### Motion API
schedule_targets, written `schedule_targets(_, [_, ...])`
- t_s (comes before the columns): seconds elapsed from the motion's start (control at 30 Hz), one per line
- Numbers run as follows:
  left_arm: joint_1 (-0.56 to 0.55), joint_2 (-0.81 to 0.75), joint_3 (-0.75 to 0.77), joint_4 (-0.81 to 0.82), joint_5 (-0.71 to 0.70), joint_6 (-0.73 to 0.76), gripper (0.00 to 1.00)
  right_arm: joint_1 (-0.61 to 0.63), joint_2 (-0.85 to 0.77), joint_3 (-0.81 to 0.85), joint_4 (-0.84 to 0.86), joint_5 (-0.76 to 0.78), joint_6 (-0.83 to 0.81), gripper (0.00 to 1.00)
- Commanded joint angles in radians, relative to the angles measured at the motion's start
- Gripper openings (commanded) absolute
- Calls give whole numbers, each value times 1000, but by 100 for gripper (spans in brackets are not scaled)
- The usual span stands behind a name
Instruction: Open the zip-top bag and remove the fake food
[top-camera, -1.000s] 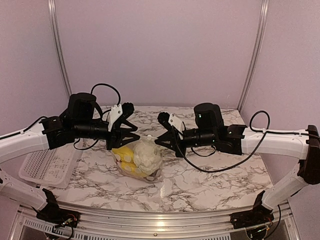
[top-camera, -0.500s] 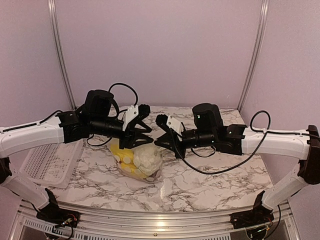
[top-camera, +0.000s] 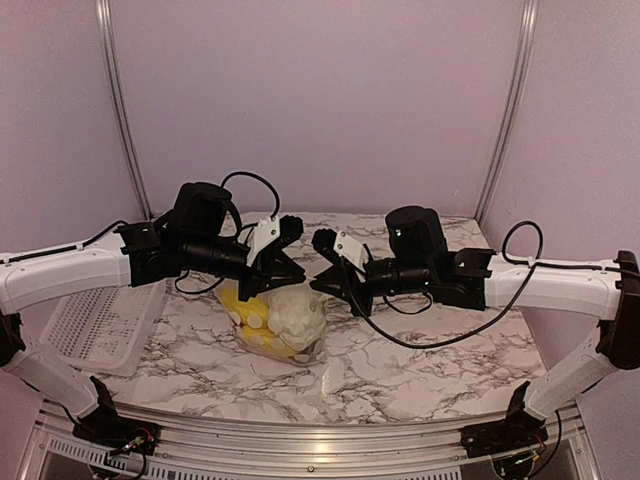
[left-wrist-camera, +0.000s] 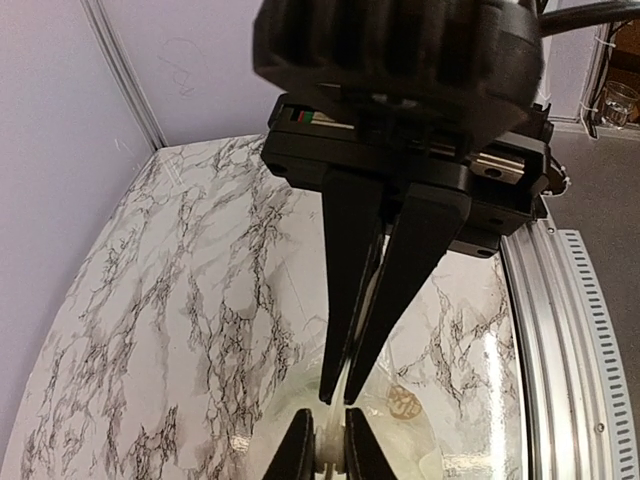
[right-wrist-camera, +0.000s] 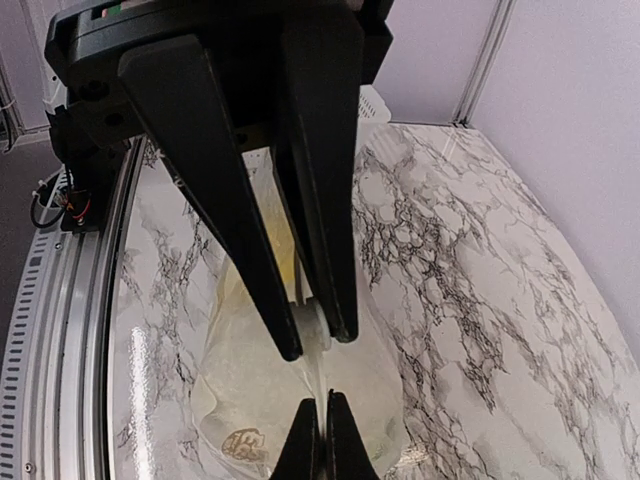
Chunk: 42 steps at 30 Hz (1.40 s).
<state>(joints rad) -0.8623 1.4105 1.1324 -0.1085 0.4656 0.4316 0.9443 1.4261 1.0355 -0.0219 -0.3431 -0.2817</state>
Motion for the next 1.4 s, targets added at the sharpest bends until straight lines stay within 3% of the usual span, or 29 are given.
schedule_targets(0.0, [-4, -6, 10, -67, -15, 20, 6, 8, -41, 16, 0, 16, -5, 0])
schedule_targets(0.33, [14, -58, -13, -106, -101, 52, 0, 3, -74, -18, -4, 45, -5, 0])
schedule_targets(0.97, [221, -270, -180, -123, -158, 60, 0, -49, -200, -121, -58, 111, -2, 0])
schedule_targets(1.37, [254, -242, -154, -145, -226, 65, 0, -88, -246, -133, -72, 128, 0, 0])
